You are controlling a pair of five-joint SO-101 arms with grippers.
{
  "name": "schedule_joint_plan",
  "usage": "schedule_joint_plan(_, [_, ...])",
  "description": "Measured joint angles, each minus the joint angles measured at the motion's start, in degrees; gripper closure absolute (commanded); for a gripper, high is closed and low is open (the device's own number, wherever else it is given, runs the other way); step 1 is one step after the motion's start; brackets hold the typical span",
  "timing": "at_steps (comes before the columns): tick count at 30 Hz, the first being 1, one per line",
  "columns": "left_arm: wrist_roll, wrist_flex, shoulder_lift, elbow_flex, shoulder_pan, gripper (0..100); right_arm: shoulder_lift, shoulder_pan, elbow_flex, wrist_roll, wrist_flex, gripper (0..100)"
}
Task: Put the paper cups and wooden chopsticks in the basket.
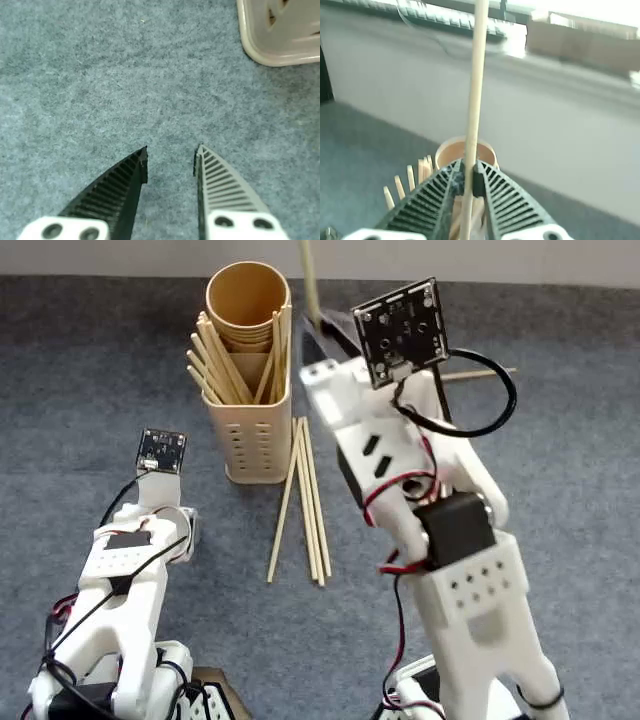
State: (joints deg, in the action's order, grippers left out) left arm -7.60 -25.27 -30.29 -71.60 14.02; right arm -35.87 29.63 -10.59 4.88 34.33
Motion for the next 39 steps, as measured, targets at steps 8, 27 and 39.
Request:
schedule_joint_plan(8, [0.0, 0.0, 0.0, 0.0, 0.0, 82, 16.97, 4.04, 0.09, 0.0, -19.16, 99.4])
schedule_joint_plan(27, [0.0, 0.0, 0.0, 0.0, -0.26, 82, 26.73, 5.54, 3.25, 0.79, -16.7, 73.9])
schedule_joint_plan(39, [0.0, 0.0, 0.0, 0.0, -0.26, 82, 25.41, -5.19, 10.2, 11.16, 13.36, 73.9])
